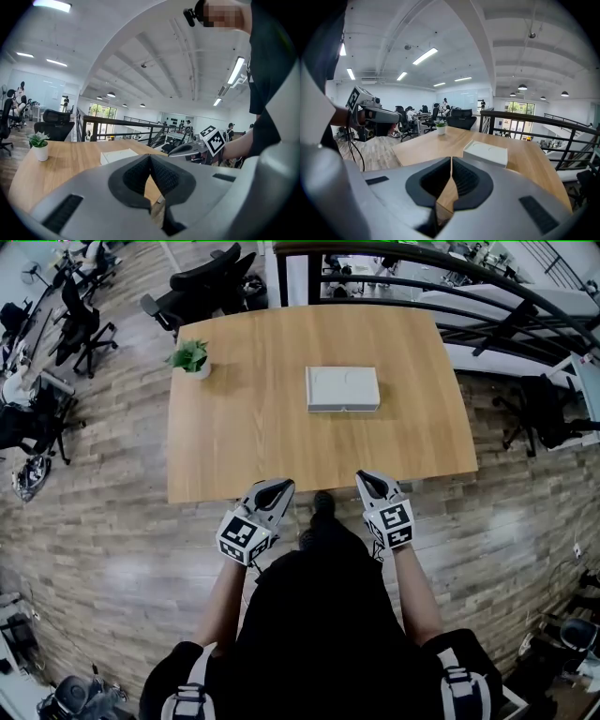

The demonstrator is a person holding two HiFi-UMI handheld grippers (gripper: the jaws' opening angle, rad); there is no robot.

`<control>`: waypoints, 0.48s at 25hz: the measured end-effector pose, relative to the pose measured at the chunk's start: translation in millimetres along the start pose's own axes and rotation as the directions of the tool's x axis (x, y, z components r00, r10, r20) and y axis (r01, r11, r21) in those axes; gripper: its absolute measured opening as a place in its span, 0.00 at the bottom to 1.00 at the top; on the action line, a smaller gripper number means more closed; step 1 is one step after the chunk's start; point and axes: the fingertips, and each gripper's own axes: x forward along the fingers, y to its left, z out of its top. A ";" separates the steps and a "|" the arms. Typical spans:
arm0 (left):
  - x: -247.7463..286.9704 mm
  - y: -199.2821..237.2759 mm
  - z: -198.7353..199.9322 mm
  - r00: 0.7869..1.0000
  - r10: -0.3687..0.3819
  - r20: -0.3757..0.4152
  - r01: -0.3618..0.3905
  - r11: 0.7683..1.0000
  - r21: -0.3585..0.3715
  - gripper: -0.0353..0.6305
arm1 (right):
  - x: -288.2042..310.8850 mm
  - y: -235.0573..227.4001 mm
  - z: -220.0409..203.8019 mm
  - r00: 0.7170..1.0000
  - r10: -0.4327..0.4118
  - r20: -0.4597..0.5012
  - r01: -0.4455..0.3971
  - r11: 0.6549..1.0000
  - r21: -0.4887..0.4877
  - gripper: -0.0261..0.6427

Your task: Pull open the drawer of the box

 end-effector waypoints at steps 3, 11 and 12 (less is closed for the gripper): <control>10.1 14.5 6.3 1.000 0.013 0.001 -0.013 1.000 0.001 0.09 | 14.1 -11.1 8.7 1.000 0.004 0.000 -0.004 1.000 -0.003 0.08; 51.0 38.8 34.2 1.000 0.021 0.018 -0.021 1.000 0.008 0.09 | 49.4 -45.5 12.1 0.999 0.032 -0.034 -0.033 0.999 -0.012 0.08; 55.6 42.1 35.8 1.000 0.024 0.015 -0.024 1.000 0.009 0.09 | 54.2 -50.3 11.0 0.999 0.035 -0.041 -0.035 0.999 -0.014 0.08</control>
